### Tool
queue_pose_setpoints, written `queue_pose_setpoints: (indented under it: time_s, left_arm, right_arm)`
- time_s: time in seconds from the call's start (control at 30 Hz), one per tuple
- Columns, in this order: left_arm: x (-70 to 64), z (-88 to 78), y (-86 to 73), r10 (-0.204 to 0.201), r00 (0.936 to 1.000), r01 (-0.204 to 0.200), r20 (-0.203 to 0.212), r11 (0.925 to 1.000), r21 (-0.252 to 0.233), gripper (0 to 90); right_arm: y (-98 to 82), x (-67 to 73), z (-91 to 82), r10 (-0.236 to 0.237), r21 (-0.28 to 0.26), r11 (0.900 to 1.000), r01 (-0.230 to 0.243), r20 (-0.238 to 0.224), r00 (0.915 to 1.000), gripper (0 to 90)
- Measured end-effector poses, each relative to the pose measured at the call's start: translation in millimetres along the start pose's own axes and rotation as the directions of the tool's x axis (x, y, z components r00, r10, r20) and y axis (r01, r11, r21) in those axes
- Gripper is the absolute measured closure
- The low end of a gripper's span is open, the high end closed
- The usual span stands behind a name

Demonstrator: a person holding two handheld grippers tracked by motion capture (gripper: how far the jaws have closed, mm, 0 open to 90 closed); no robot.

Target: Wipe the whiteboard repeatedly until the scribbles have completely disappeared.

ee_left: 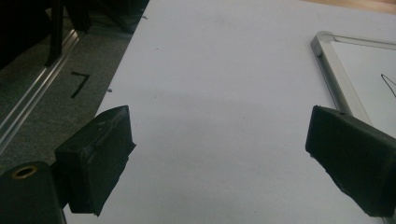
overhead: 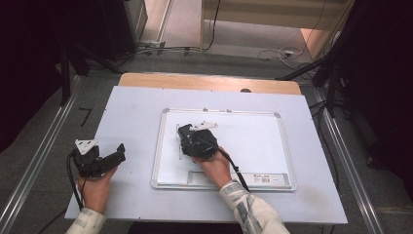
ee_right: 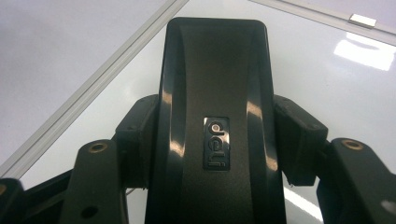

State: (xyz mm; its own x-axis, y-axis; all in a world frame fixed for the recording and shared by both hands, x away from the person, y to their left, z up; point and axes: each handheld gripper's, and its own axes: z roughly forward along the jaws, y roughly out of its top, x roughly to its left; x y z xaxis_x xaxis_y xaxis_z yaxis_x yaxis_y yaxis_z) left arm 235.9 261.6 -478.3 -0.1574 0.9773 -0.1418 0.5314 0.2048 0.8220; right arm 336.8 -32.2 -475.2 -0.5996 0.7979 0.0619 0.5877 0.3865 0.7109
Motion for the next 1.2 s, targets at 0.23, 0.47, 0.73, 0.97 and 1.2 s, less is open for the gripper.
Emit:
queue_pose_setpoints:
  time_s: [0.23,0.47,0.73,0.97,1.2]
  left_arm:
    - [-0.6,0.5,0.1,0.003,1.0,-0.003,0.005,1.0,0.0,7.7]
    - [-1.2,0.9,0.5,0.005,1.0,-0.005,0.008,1.0,0.0,7.7]
    - [-2.0,1.8,0.5,0.009,0.9999,-0.009,0.01,1.0,0.001,7.7]
    - [-3.0,2.0,0.7,0.013,0.9998,-0.013,0.011,0.9999,0.0,7.7]
    - [-1.8,1.5,0.6,0.011,0.9999,-0.011,0.012,0.9999,0.001,7.7]
  right_arm:
    - [-1.4,0.7,7.8,-0.005,0.017,1.0,0.005,0.005,1.0,37.0]
    - [-2.2,2.0,19.0,-0.021,0.05,0.999,0.02,0.025,0.9995,36.8]
    - [-0.2,8.7,21.0,-0.063,0.07,0.996,0.059,0.045,0.997,36.9]
    - [2.3,28.7,25.6,-0.095,0.077,0.993,0.092,0.032,0.995,36.9]
    - [5.6,39.1,29.9,-0.102,0.085,0.991,0.1,0.013,0.9947,36.7]
